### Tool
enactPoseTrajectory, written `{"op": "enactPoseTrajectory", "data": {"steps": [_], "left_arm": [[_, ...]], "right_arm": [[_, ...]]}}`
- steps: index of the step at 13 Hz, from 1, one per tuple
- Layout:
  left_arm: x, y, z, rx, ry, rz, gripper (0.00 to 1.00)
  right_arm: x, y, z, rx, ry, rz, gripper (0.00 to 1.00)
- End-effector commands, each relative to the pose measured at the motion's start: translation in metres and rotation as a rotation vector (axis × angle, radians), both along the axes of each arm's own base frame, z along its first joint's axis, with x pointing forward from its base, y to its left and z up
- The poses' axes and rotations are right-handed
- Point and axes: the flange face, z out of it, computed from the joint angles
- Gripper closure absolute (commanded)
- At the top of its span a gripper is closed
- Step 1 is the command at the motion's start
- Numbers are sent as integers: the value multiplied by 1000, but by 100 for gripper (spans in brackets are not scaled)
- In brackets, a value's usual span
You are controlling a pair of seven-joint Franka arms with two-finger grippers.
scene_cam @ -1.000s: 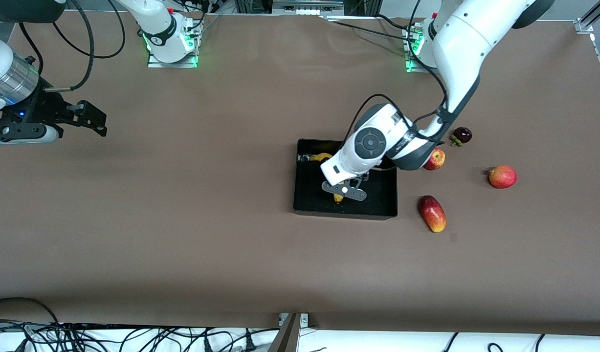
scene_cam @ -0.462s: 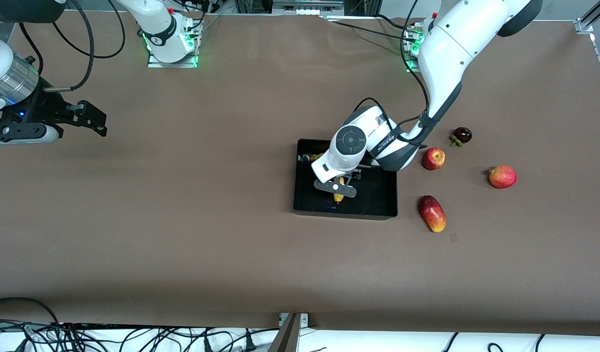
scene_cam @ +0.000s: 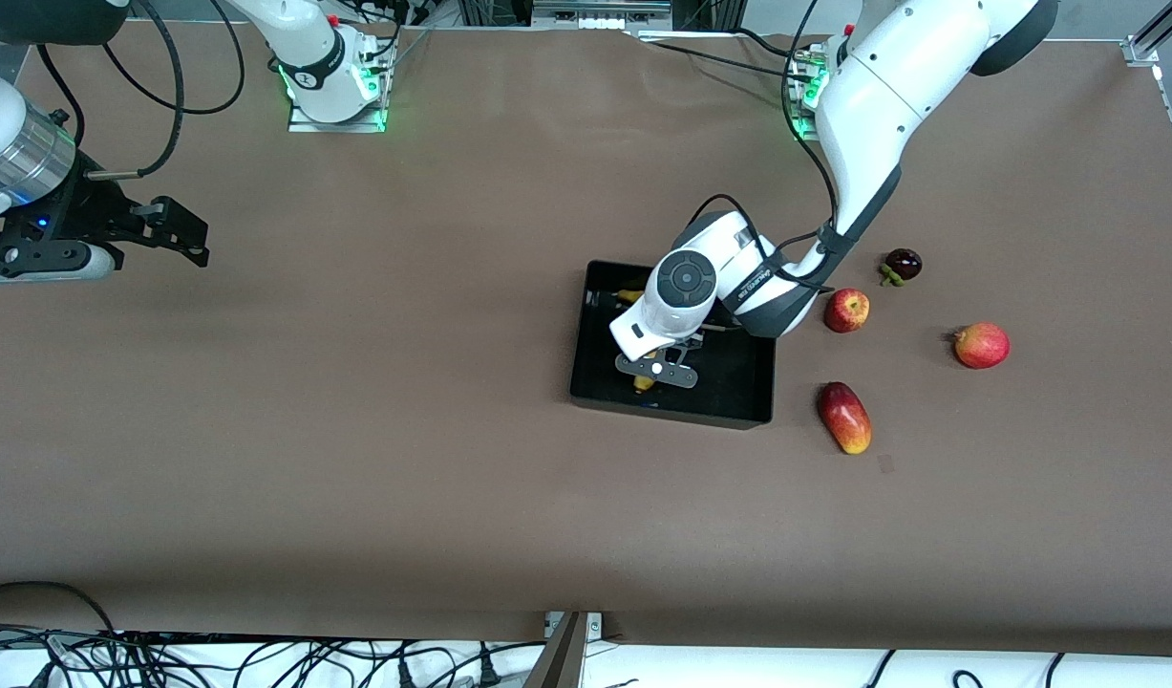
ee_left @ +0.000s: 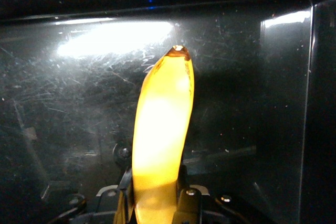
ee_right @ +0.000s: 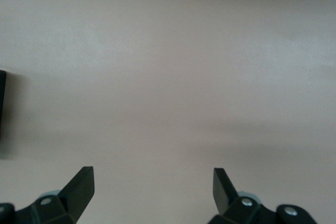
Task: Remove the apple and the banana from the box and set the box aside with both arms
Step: 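Lift the banana out with the left gripper while the right gripper approaches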
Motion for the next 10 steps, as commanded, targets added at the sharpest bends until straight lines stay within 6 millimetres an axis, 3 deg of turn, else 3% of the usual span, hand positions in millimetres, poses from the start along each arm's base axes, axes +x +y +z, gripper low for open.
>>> {"op": "enactPoseTrajectory", "data": {"steps": [1,3,9,10], "left_arm": [[11,2,11,9,-31,8,100],[21,9,29,-6,-49,38,100],[69,47,137,14,49,176,100],[75,62,153,16,76,202,100]], "right_arm": [[-2,0,3,-3,-4,-4,0],[-2,0,3,-3,-4,-4,0],[-2,2,3,-4,-8,-1,0],[-3,8,4,-5,-11,10,0]]}}
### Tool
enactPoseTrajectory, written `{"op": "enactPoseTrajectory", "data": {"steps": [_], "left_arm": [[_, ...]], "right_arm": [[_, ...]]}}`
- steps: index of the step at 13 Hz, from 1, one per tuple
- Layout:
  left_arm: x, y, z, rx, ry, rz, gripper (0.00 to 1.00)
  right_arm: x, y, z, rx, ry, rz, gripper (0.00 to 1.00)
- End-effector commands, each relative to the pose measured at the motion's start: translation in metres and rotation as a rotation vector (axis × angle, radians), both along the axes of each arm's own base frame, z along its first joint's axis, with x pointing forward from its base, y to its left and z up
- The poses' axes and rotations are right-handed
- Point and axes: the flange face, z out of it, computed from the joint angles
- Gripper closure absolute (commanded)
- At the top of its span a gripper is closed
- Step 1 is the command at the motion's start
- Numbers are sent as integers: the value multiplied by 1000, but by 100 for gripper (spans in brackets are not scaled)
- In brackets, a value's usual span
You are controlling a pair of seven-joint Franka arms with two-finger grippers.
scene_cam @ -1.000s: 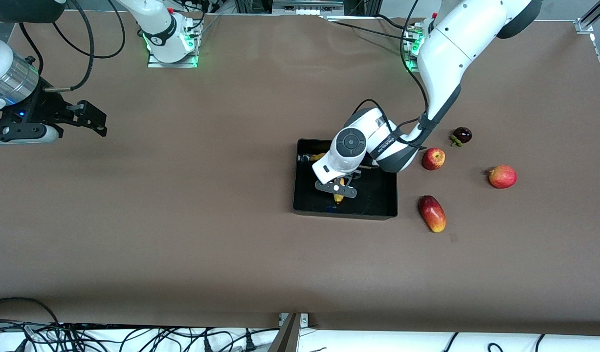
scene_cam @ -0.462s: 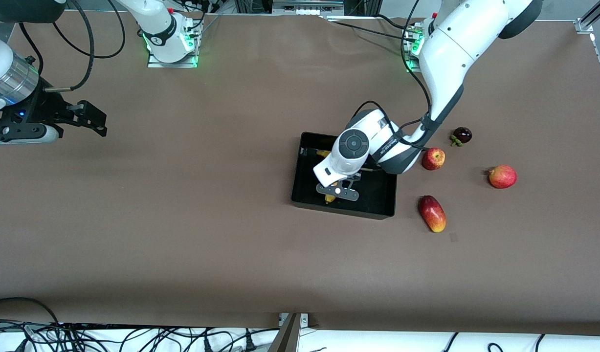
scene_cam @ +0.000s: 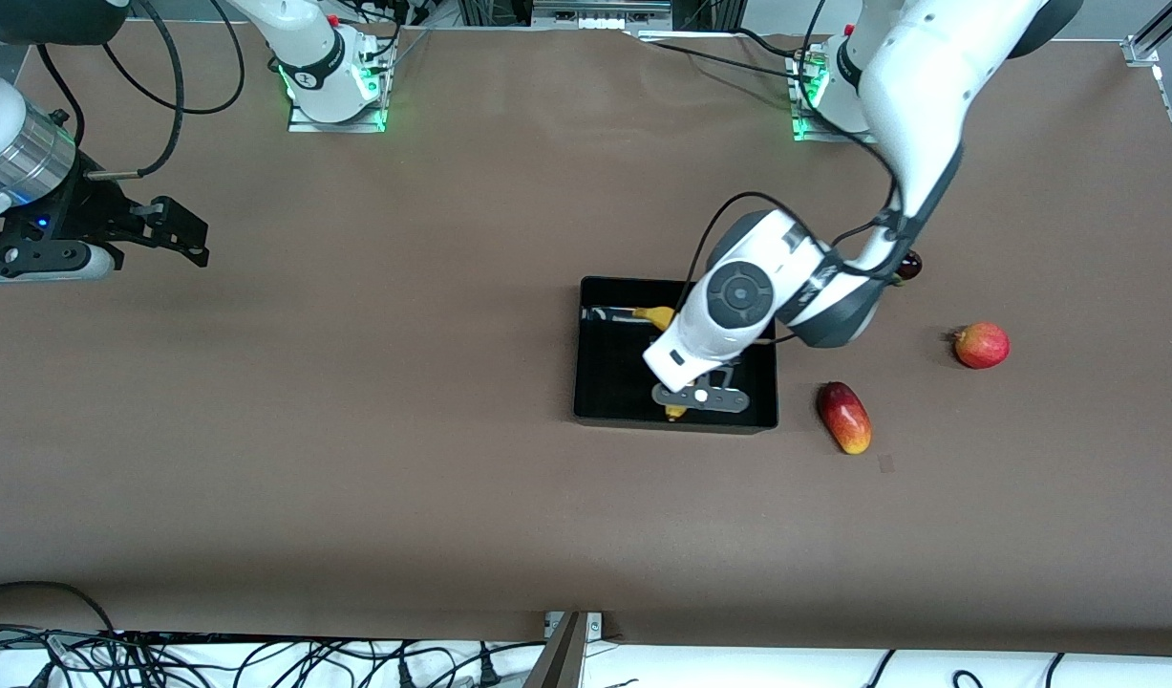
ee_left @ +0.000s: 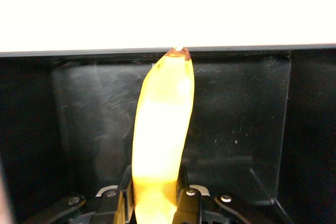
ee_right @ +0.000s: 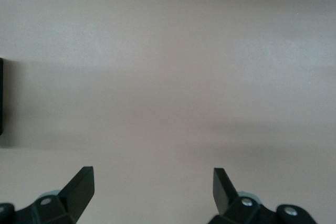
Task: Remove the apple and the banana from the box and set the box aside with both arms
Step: 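Lift the banana out with the left gripper while the right gripper approaches, then lower the banana beside the fruits while the right gripper reaches the box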
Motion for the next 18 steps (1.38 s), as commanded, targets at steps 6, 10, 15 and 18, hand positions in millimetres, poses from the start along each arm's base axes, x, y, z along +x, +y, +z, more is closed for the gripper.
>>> {"op": "enactPoseTrajectory", "data": {"steps": [6,10,15,18], "left_arm": [[27,158,80,33,198,48,100],[45,284,36,116,221,-118,100],[39,368,-48,55,136,-186,100],[28,390,-90,73,64,-206,100]], "right_arm": [[-9,66,12,16,-63,104,0],[-10,98,-8,62,-16,166,0],[-9,186,-95,63,125,184,0],[-17,248,-147,77,162,88,0]]}}
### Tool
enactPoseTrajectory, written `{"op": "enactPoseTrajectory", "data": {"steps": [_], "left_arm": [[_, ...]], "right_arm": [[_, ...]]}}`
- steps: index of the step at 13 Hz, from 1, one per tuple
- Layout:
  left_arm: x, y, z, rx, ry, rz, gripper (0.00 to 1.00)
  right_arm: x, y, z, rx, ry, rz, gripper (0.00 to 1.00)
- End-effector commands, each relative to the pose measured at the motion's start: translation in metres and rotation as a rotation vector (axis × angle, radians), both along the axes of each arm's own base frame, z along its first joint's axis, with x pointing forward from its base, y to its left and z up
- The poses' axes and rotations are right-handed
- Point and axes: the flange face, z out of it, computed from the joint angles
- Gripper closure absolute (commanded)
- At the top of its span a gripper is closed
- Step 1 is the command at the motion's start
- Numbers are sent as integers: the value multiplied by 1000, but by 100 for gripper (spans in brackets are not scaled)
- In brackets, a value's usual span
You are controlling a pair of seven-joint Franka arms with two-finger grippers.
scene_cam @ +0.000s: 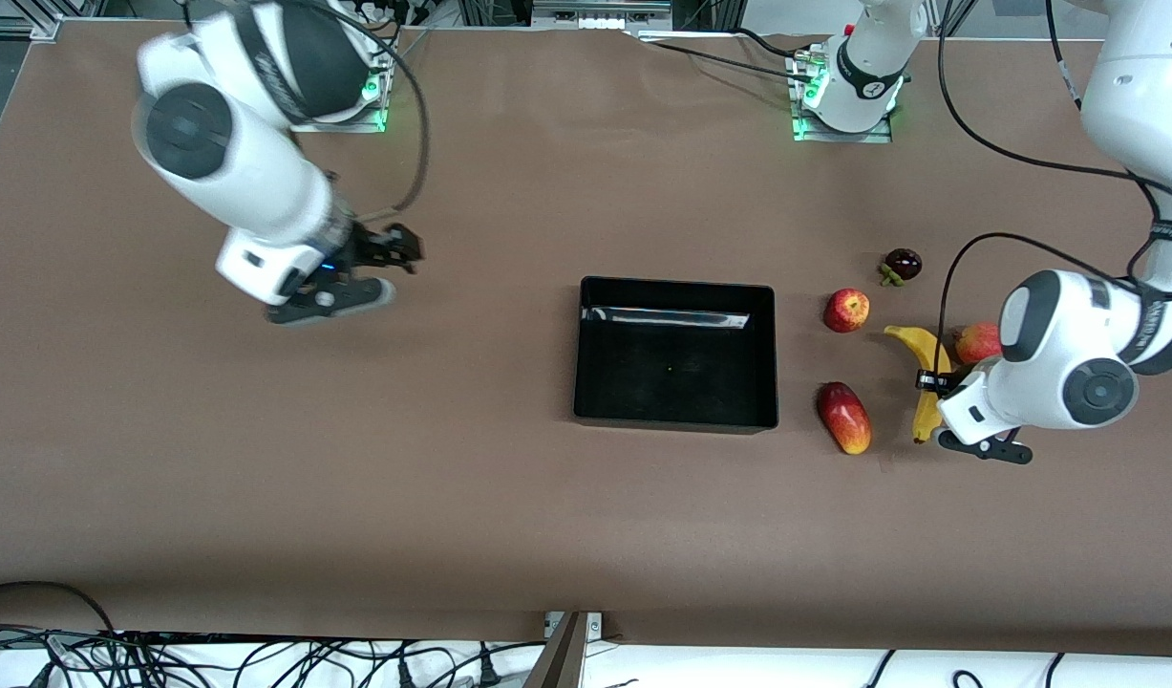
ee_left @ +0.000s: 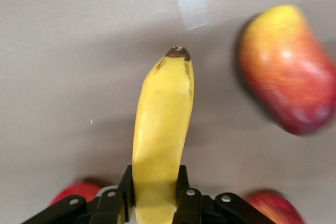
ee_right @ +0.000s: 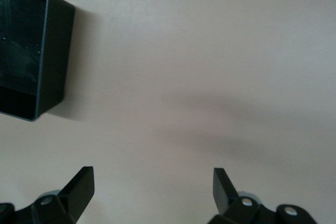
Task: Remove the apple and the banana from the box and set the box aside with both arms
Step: 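Lower the banana beside the fruits while the right gripper reaches the box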
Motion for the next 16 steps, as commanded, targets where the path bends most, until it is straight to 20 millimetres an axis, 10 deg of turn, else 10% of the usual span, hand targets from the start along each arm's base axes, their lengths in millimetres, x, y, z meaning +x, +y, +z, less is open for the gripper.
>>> {"op": "enactPoseTrajectory", "data": {"steps": [1,2,3,4,6,9,12,16], "left_arm": [[-12,5,-19,-5,-42,-40,100],[-12,6,-20,-9,-48,-39,91],[-12,6,-20,-8,-49,-37,62],[-13,6,-22,-9,-44,-38,4],[-10,1,-11,-1,-51,-39,0],[0,-32,51,7,-79,-71,0],[12,-46,122,42,-50,-83,0],[2,-69,229,69,-53,-85,0]], "right_arm": [[-9,61,-38,5,-2,-105,0],[-13,84,-54,9,-14,-144,0],[-20,110,-73,16,-26,-186,0],[-27,137,-93,34,-50,-242,0],[-48,192,-140,71,-85,-335,0],[-62,218,-200,62,-74,-353,0],[-68,231,-226,41,-58,-386,1],[-63,229,-235,12,-97,-327,25]]}}
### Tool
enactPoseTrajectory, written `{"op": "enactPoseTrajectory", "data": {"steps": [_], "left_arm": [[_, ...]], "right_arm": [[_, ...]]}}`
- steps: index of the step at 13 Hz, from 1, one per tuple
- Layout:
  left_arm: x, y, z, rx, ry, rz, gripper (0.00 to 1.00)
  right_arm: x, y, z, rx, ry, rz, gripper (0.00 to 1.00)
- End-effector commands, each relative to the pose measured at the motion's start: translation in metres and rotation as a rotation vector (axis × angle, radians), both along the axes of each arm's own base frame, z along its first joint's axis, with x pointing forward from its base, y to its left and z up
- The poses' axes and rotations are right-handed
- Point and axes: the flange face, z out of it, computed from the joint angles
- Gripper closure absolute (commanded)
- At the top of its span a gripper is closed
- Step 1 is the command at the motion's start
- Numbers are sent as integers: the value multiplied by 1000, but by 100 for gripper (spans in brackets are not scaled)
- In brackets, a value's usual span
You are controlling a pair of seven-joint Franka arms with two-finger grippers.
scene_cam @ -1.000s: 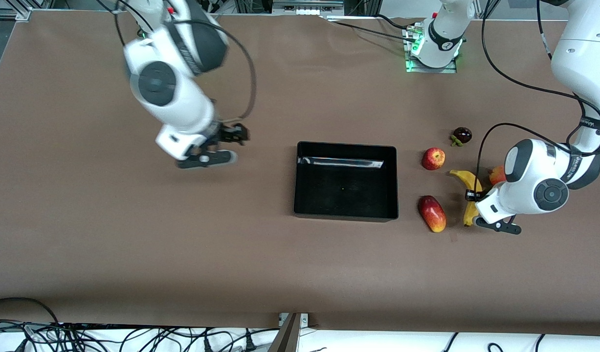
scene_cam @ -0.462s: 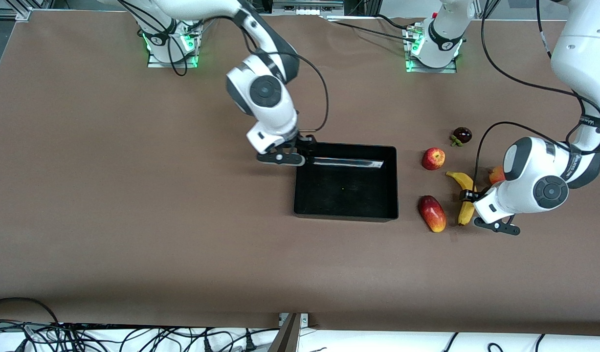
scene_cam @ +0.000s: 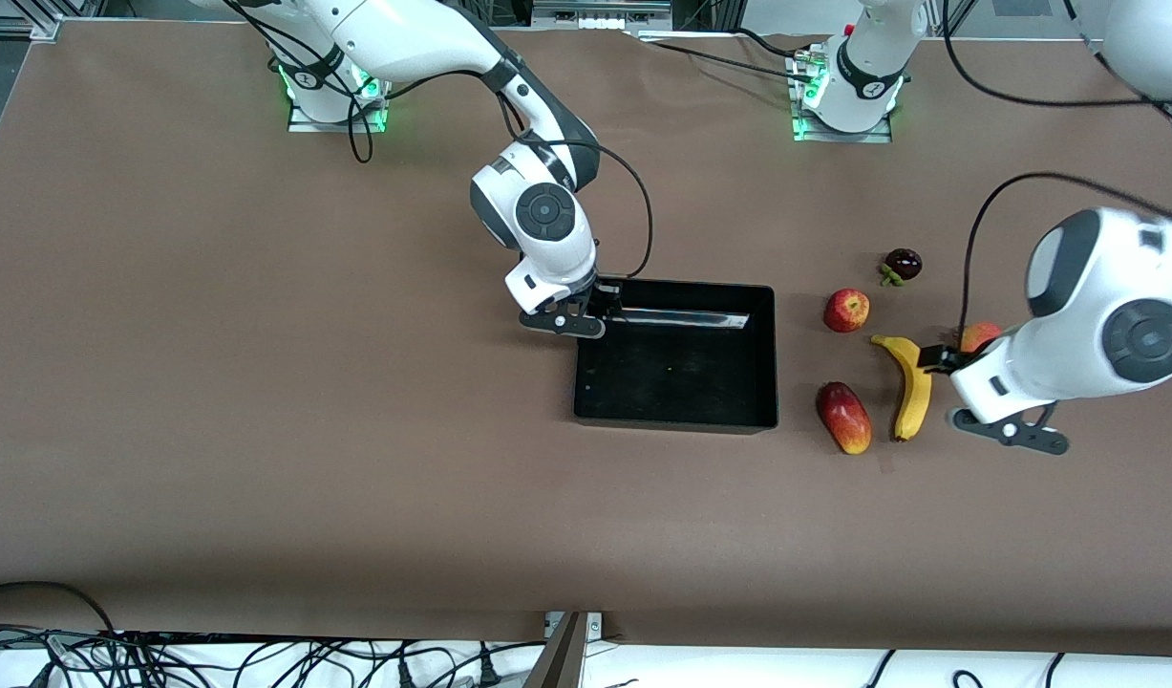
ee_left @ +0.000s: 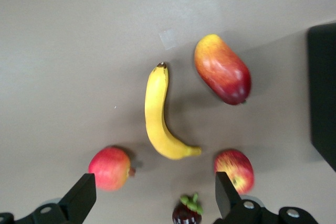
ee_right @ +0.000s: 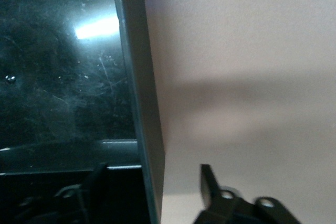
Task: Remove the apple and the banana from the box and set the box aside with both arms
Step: 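Grip the box rim with the right gripper while the left gripper withdraws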
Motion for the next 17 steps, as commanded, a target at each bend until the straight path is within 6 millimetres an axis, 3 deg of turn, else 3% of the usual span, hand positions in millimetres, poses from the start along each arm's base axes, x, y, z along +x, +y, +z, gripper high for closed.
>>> {"op": "enactPoseTrajectory", "data": {"steps": [1,3,6,8,9,10,11,12,13,15,17], "left_arm": [[-15,-10,70,25,-21,-7,0],[-35,-22,110,0,-56,21,0],[-57,-5,150,-88,-80,48,0],[-75,7,161,-114,-91,72,0],[-84,4,165,-112,-102,85,0],[-90,7,169,-108,-134,122,0],[-101,3,164,-101,-161,151,0],[-113,-6,168,-104,-194,146,0],[-114,-8,168,-101,-197,145,0],[-113,-7,166,-97,-190,145,0],[-111,-8,165,-95,-184,142,0]], "right_arm": [[10,7,12,-11,-45,27,23],[16,6,19,-7,-56,23,23],[30,-3,19,-24,-92,32,26],[32,-2,12,-27,-92,47,43],[34,0,10,-24,-93,46,55],[35,0,8,-25,-92,45,69],[35,1,9,-21,-92,42,89],[35,1,8,-22,-87,43,100],[37,-2,8,-22,-84,37,100],[60,-27,17,-14,-84,-7,100],[79,-45,46,-37,-59,14,100]]}}
